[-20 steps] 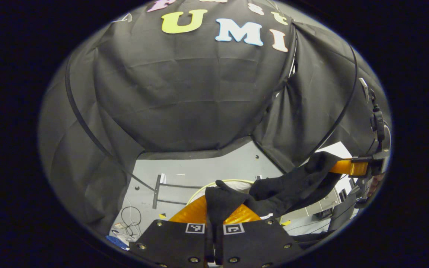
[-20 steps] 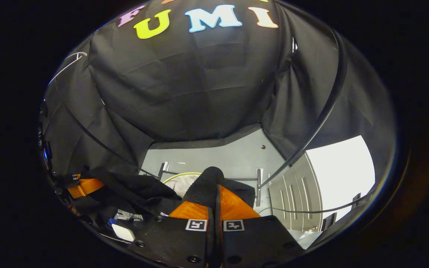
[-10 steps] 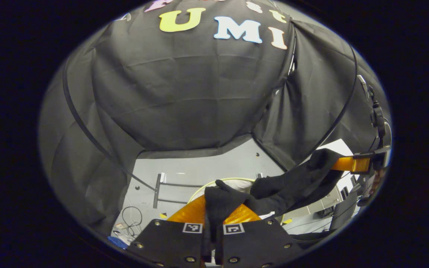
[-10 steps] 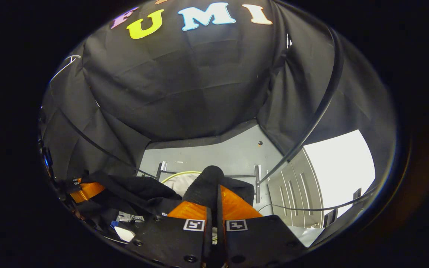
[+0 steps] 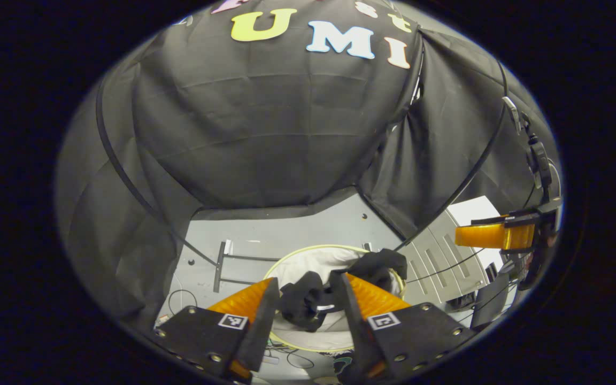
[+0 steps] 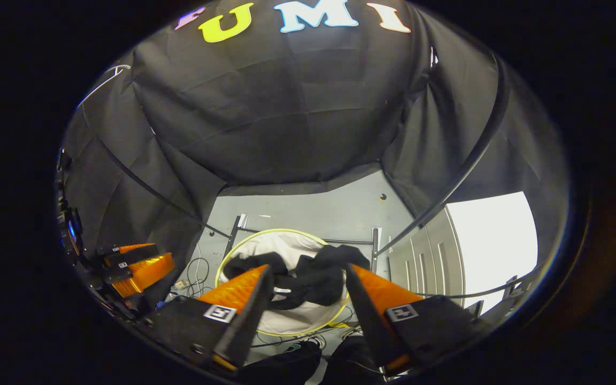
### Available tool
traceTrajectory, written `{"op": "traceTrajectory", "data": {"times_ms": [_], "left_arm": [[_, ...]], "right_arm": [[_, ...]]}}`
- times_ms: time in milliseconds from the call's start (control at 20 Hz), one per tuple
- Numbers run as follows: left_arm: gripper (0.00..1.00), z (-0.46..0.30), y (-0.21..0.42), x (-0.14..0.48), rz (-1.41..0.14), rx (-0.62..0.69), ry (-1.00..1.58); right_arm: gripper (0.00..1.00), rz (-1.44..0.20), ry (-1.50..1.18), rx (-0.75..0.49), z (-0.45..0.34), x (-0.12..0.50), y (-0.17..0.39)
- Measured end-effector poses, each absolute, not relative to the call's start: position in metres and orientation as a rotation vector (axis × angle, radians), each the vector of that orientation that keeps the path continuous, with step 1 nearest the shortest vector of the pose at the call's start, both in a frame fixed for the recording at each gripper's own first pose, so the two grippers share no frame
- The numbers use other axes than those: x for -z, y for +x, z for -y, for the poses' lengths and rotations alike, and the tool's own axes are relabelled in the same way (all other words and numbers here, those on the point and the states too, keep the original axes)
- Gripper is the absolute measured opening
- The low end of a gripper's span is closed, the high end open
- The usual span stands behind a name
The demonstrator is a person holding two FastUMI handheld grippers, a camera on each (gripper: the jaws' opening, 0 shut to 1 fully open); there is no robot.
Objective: Grasp the clothes on the hanger with both hands and then place them into the laundry hamper below.
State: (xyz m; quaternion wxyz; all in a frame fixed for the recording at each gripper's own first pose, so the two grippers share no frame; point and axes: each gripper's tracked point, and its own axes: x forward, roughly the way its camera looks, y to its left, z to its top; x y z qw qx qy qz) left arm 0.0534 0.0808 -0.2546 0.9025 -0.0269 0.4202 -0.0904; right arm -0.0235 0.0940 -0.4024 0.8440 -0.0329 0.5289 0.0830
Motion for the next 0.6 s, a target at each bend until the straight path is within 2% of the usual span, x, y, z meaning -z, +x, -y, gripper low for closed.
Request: {"op": "traceTrajectory", "data": {"times_ms": [50, 150, 200, 400, 450, 500, 550, 600], "left_arm": [[0.72, -0.082, 0.053, 0.256, -0.865, 0.175, -0.047], [0.89, -0.085, 0.051, 0.256, -0.857, 0.153, -0.025], [0.97, -0.084, 0.050, 0.252, -0.855, 0.143, -0.016], [0.96, -0.071, 0.041, 0.227, -0.833, 0.103, 0.000], [0.96, -0.066, 0.039, 0.218, -0.823, 0.091, 0.006], [0.96, -0.062, 0.036, 0.207, -0.820, 0.076, 0.017], [0.95, -0.059, 0.031, 0.197, -0.813, 0.055, 0.036], [0.96, -0.056, 0.028, 0.184, -0.800, 0.030, 0.056]], "right_arm": [[0.95, -1.112, -0.062, -0.167, -0.090, 0.397, -0.025], [0.94, -1.102, -0.062, -0.151, -0.078, 0.389, -0.027], [0.97, -1.093, -0.066, -0.142, -0.070, 0.386, -0.028], [0.96, -1.039, -0.047, -0.090, -0.029, 0.361, -0.028], [0.94, -0.998, -0.039, -0.070, -0.017, 0.350, -0.025], [0.97, -0.953, -0.036, -0.053, -0.006, 0.336, -0.024], [0.94, -0.916, -0.040, -0.054, 0.002, 0.321, -0.022], [0.96, -0.887, -0.051, -0.060, 0.010, 0.314, -0.022]]}}
